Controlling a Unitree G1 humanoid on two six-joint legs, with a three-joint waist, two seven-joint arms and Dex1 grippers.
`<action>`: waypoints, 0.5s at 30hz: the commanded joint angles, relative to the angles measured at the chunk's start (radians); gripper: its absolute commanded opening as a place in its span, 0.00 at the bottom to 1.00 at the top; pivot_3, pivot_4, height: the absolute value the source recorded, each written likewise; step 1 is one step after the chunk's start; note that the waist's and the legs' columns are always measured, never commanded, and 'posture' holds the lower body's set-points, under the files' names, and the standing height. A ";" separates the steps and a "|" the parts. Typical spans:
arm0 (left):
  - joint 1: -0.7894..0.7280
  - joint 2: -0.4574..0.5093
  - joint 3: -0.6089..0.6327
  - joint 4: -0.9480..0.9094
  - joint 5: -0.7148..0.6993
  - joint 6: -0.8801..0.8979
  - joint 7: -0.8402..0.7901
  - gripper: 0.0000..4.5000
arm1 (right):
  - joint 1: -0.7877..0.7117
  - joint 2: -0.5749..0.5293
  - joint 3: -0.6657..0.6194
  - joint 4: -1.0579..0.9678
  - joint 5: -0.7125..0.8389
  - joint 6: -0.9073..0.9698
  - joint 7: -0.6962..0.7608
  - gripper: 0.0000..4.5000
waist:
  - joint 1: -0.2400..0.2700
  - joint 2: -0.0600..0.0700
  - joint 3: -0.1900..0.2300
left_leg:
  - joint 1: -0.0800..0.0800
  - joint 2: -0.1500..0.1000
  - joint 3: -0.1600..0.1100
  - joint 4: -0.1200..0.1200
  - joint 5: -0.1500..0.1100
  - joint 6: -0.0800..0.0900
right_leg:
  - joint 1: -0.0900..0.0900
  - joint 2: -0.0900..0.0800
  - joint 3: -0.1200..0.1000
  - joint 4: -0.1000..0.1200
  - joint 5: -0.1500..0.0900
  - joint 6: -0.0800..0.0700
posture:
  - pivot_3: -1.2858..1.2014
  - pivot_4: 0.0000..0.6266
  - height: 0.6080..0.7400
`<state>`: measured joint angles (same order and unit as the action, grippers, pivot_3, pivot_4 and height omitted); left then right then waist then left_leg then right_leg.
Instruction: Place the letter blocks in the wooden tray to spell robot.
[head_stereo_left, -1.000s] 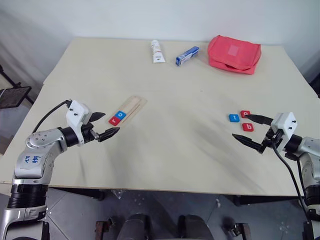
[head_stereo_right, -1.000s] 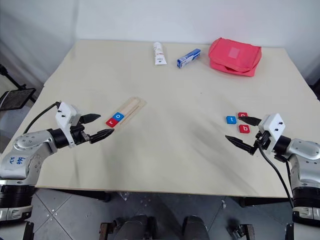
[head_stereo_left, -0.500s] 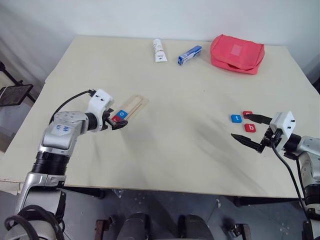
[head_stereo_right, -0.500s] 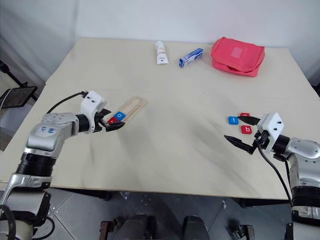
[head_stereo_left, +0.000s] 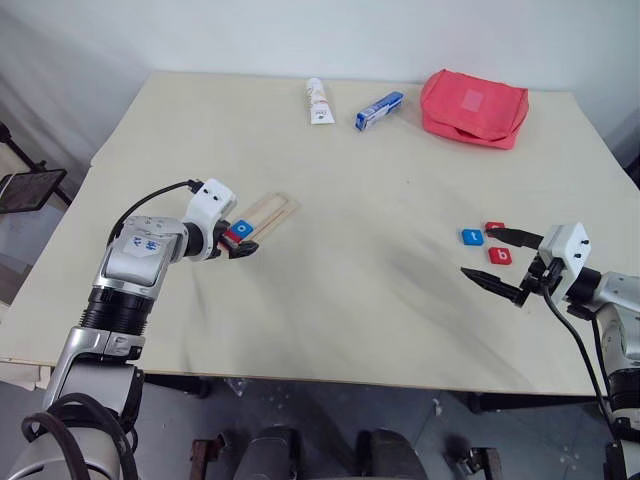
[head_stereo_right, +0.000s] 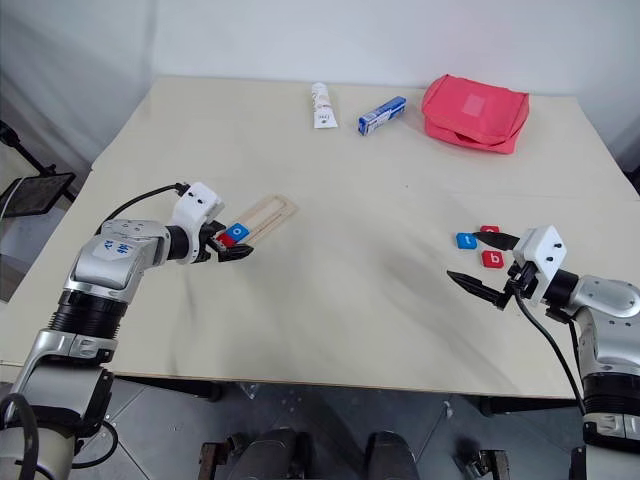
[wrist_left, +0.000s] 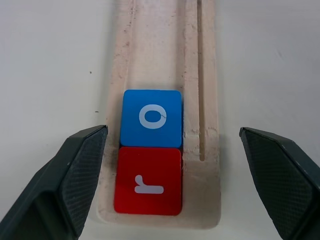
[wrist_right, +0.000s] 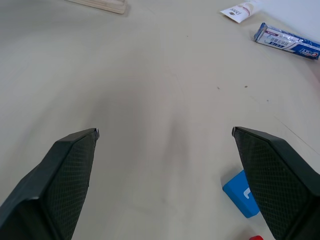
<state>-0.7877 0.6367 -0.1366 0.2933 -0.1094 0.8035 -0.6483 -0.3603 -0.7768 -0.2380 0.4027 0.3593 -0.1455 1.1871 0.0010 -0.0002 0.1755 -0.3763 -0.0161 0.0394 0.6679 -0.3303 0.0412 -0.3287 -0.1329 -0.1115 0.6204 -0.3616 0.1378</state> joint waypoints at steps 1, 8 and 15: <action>-0.006 0.002 -0.023 0.040 0.030 0.008 -0.013 1.00 | 0.001 -0.014 -0.011 -0.023 0.009 0.004 0.002 0.99 | 0.000 0.000 0.000 | 0.000 0.000 0.000 0.000 0.000 0.000 | 0.000 0.000 0.000 0.000 0.000 0.000 | 0.52 0.24 1.00; -0.007 0.009 -0.046 0.080 0.059 0.022 -0.024 0.88 | -0.019 -0.021 -0.006 -0.010 0.000 0.003 0.005 1.00 | 0.000 0.000 0.000 | 0.001 0.000 0.000 0.001 0.000 0.000 | 0.001 0.000 0.001 0.000 0.000 0.000 | 0.52 0.24 1.00; -0.005 0.006 -0.056 0.096 0.071 0.017 -0.051 0.60 | -0.019 -0.027 -0.011 -0.011 -0.004 0.006 0.009 1.00 | -0.001 0.001 0.000 | 0.002 0.000 0.000 0.001 0.000 0.000 | 0.002 0.000 0.001 0.001 0.000 0.000 | 0.52 0.24 1.00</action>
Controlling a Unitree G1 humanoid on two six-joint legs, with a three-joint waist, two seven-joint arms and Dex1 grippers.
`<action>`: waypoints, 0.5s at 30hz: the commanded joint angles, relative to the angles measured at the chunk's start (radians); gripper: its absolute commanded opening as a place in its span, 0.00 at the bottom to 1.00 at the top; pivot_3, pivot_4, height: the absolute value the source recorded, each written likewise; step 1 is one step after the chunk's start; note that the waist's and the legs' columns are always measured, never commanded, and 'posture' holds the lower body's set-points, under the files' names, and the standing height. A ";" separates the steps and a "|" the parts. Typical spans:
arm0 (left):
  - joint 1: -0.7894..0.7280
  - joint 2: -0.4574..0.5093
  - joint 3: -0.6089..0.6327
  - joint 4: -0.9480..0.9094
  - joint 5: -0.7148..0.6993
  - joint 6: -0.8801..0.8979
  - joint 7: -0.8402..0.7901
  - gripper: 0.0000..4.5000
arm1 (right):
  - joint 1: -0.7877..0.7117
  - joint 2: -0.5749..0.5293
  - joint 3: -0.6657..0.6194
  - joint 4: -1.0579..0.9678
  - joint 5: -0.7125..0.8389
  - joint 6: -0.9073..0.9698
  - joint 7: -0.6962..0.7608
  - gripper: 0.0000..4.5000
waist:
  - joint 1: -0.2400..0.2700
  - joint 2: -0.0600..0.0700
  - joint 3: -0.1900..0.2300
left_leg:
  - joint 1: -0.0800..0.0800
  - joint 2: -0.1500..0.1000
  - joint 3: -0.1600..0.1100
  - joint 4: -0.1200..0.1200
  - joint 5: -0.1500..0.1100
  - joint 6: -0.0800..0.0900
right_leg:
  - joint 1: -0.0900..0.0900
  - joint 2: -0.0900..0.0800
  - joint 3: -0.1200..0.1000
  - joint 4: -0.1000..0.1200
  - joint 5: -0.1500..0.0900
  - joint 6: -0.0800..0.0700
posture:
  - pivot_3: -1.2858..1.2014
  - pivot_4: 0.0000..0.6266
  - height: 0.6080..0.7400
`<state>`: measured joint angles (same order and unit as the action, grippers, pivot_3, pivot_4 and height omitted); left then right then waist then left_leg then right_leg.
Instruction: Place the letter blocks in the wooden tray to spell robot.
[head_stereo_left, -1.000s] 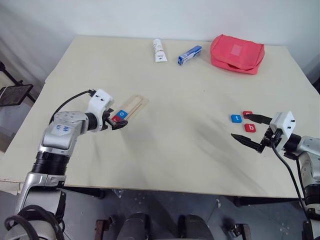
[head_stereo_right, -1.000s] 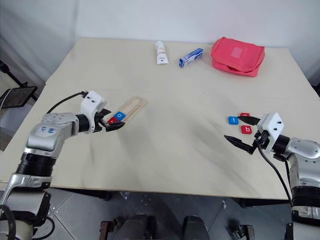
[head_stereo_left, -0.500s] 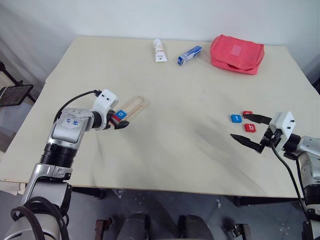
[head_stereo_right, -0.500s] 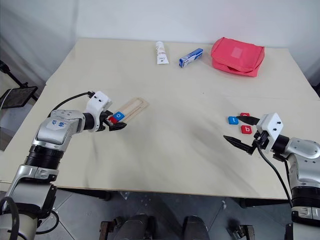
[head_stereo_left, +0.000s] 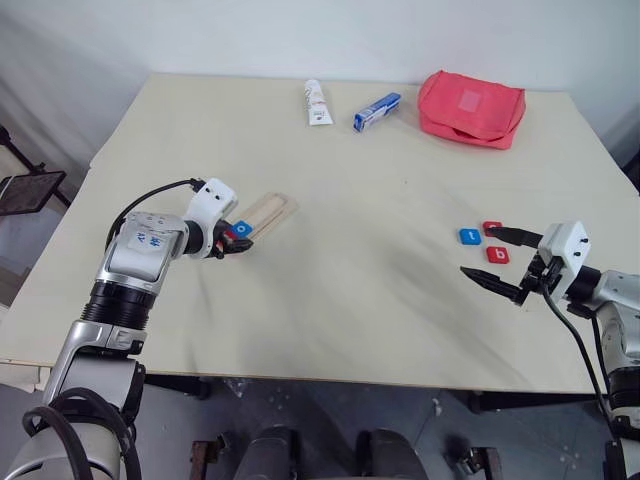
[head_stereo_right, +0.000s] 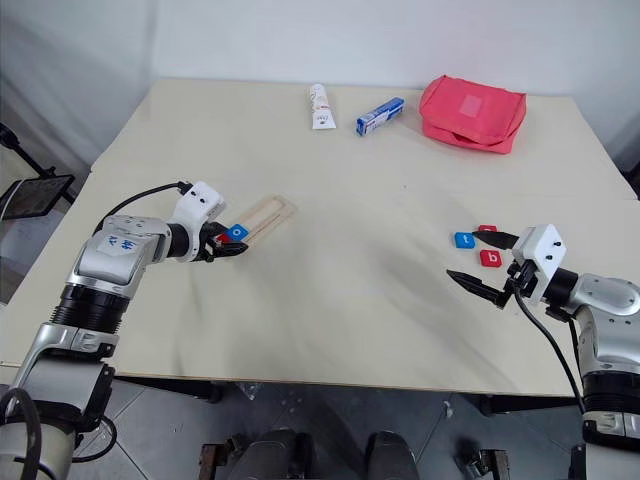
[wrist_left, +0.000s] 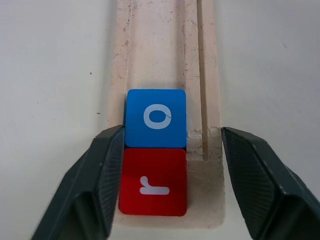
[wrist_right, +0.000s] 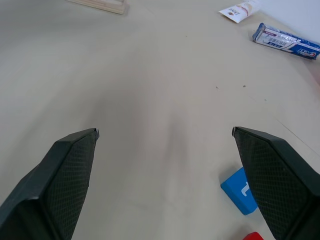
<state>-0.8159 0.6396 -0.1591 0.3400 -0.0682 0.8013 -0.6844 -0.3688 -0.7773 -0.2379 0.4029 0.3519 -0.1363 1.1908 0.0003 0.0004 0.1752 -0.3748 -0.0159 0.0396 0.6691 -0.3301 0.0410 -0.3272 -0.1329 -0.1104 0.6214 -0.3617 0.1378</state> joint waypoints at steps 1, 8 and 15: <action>0.021 0.005 -0.042 0.055 0.037 0.014 -0.020 0.60 | -0.010 -0.027 -0.011 -0.011 0.003 -0.003 0.005 1.00 | 0.000 0.000 0.000 | 0.000 0.000 0.000 0.000 0.000 0.000 | 0.000 0.000 0.000 0.000 0.000 0.000 | 0.52 0.24 1.00; 0.013 0.024 -0.100 0.060 0.071 -0.004 -0.086 0.60 | -0.005 -0.032 -0.012 -0.016 0.000 0.001 0.004 1.00 | -0.002 0.002 -0.001 | 0.003 0.000 0.001 -0.002 0.000 0.000 | 0.001 0.000 0.000 0.000 0.000 0.000 | 0.52 0.24 1.00; -0.005 0.024 -0.096 -0.007 0.065 0.032 -0.109 0.60 | -0.015 -0.029 -0.009 -0.011 -0.008 0.006 0.000 1.00 | -0.001 0.002 -0.001 | 0.003 0.000 0.001 -0.001 0.000 0.000 | 0.002 0.000 0.001 0.000 0.000 0.000 | 0.52 0.24 1.00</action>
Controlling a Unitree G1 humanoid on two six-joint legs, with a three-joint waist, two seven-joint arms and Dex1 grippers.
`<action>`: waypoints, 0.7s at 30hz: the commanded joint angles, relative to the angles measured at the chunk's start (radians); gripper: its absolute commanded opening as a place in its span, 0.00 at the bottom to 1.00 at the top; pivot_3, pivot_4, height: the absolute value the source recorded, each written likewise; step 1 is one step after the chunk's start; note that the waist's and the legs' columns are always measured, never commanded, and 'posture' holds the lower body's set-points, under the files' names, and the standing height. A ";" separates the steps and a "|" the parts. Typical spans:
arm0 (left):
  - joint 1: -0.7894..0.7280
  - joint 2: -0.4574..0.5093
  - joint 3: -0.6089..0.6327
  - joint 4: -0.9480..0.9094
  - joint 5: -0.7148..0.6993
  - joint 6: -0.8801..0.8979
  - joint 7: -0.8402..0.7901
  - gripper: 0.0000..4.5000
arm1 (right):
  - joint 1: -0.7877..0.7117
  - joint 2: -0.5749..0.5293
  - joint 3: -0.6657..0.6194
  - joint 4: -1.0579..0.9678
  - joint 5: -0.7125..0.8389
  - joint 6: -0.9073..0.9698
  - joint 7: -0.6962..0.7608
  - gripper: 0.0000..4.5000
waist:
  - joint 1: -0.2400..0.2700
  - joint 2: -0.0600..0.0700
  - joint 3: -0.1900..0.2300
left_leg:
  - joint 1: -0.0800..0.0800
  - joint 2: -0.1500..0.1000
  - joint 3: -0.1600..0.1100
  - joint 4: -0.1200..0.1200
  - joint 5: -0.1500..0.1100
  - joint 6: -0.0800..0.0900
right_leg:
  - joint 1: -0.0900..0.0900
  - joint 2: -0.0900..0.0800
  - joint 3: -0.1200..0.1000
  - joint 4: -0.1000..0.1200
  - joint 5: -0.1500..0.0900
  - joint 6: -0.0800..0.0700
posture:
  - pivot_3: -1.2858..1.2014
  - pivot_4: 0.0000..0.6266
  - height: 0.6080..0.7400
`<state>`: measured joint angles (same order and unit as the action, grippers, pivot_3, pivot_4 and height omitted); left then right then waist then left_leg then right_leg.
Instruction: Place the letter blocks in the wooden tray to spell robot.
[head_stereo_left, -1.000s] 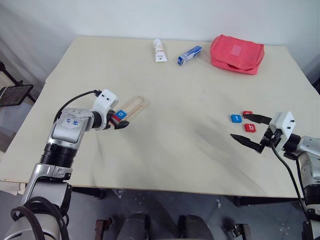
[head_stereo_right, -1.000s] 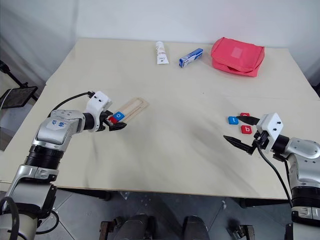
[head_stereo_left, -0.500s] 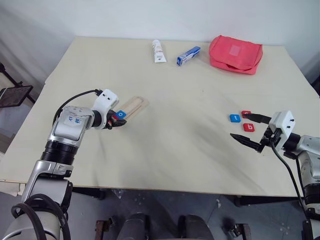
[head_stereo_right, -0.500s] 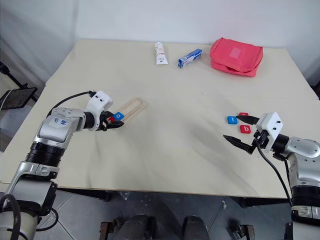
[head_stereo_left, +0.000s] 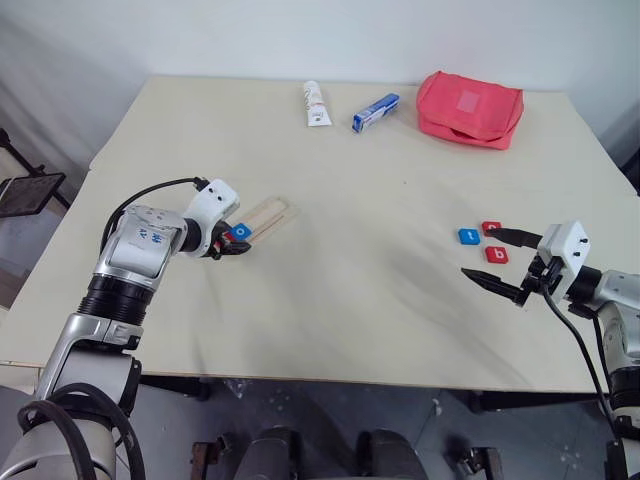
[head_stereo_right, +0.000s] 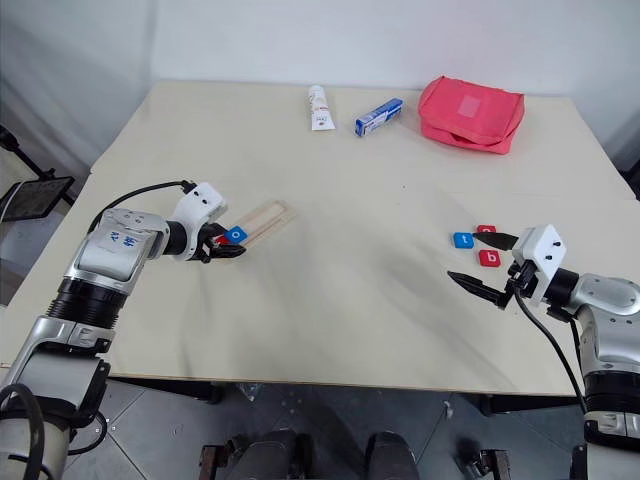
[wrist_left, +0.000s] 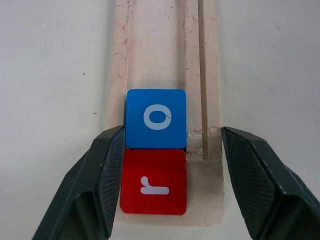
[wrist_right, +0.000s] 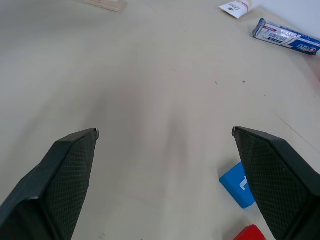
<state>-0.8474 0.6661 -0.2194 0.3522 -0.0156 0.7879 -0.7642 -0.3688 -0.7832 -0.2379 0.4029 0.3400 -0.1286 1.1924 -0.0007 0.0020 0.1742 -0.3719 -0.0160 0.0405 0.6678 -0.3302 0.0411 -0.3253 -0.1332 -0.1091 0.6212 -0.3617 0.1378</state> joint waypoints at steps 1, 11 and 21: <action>0.023 -0.001 -0.035 -0.032 0.011 0.049 -0.035 0.60 | -0.018 -0.022 -0.007 -0.010 0.002 -0.002 -0.002 1.00 | 0.000 0.000 0.000 | 0.000 0.000 0.000 0.000 0.000 0.000 | 0.000 0.000 0.000 0.000 0.000 0.000 | 0.52 0.24 1.00; -0.028 0.003 -0.065 -0.170 0.007 0.128 -0.085 0.60 | -0.024 -0.015 -0.002 -0.007 -0.005 0.004 -0.008 1.00 | 0.005 0.000 0.000 | -0.003 -0.001 -0.003 0.001 0.000 0.000 | 0.000 0.000 0.002 -0.001 0.000 0.000 | 0.52 0.24 1.00; -0.108 -0.051 -0.157 -0.303 -0.011 0.176 -0.164 0.60 | 0.001 -0.004 -0.010 -0.030 0.003 0.004 -0.026 1.00 | 0.025 -0.001 0.001 | -0.005 -0.002 -0.003 0.001 0.000 0.001 | 0.000 0.000 0.002 -0.003 0.000 0.000 | 0.52 0.24 1.00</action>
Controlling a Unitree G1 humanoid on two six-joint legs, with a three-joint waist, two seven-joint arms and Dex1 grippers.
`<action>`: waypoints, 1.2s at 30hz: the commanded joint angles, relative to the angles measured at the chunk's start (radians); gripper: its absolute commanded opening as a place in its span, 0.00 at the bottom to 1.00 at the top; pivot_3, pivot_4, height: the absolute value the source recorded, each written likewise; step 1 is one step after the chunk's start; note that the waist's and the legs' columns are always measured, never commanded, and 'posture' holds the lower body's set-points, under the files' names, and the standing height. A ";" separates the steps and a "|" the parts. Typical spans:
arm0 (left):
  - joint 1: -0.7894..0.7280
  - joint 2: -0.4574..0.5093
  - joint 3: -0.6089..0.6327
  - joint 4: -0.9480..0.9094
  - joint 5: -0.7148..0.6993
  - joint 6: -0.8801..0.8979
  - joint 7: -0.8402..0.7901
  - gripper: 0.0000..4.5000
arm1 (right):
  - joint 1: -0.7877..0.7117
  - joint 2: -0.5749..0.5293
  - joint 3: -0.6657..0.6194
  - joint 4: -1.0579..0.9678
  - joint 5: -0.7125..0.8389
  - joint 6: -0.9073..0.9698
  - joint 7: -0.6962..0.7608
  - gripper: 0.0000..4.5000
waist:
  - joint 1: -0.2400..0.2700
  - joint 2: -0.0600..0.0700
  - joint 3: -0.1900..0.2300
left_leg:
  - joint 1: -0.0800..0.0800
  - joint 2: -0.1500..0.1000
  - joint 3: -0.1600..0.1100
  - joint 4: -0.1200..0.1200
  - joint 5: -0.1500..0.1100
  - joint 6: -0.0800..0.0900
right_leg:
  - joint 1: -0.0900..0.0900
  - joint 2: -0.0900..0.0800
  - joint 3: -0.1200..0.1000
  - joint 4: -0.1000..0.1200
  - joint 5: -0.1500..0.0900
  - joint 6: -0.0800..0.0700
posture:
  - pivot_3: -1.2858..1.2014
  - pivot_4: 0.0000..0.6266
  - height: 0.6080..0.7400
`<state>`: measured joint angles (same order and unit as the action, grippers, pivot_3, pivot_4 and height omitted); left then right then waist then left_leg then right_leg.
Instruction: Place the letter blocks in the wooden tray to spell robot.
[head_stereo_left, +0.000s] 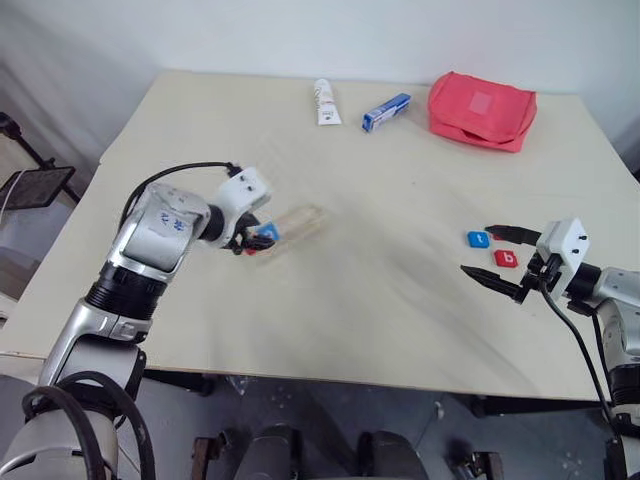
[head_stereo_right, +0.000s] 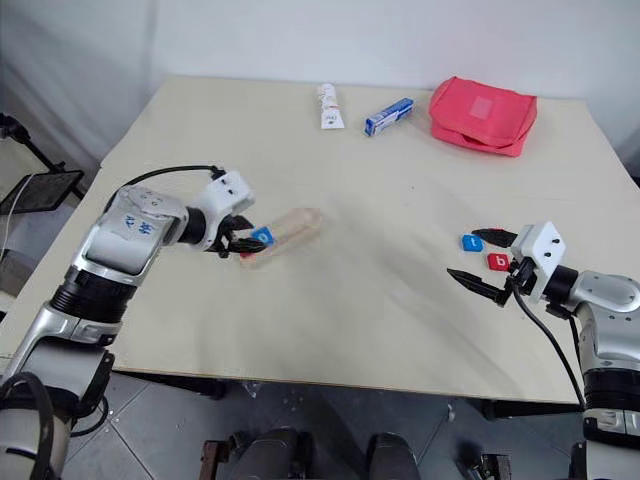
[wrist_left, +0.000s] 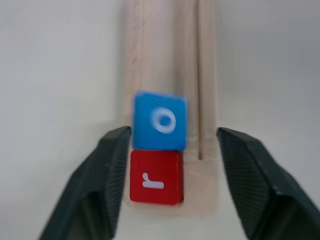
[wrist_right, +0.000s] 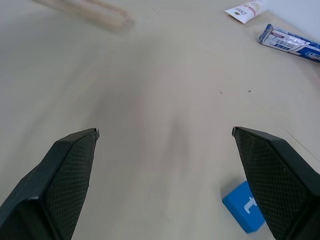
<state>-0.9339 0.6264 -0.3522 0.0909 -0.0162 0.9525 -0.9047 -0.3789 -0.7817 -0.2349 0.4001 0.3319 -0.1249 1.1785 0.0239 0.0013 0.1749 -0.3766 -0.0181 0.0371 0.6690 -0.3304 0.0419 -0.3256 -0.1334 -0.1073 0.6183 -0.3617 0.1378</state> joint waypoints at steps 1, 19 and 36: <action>-0.024 -0.016 -0.030 -0.046 -0.012 0.014 -0.027 0.60 | 0.016 -0.005 -0.015 -0.031 0.012 0.001 -0.015 1.00 | 0.000 -0.001 0.000 | 0.000 0.000 0.000 0.000 0.000 0.000 | 0.000 0.000 0.000 0.000 0.000 0.000 | 0.52 0.24 1.00; -0.065 -0.007 0.035 0.028 -0.014 0.095 0.071 0.93 | 0.065 -0.018 -0.024 -0.080 0.026 0.040 -0.037 1.00 | -0.001 -0.001 0.001 | -0.015 0.001 -0.001 0.009 0.000 0.000 | -0.014 0.001 -0.004 0.004 0.000 0.000 | 0.52 0.24 1.00; -0.075 0.063 -0.060 0.141 0.026 0.064 0.026 1.00 | -0.010 -0.017 0.004 -0.019 0.007 0.032 -0.004 1.00 | -0.001 -0.001 0.001 | -0.016 0.001 -0.001 0.010 0.000 0.000 | -0.015 0.001 -0.005 0.006 0.000 0.000 | 0.52 0.24 1.00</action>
<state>-0.9819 0.6858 -0.4084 0.2260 -0.0067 1.0407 -0.8738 -0.3819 -0.7820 -0.2196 0.3910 0.3335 -0.0846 1.1721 0.0227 0.0007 0.1756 -0.3927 -0.0173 0.0361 0.6791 -0.3303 0.0423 -0.3408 -0.1323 -0.1124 0.6244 -0.3617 0.1378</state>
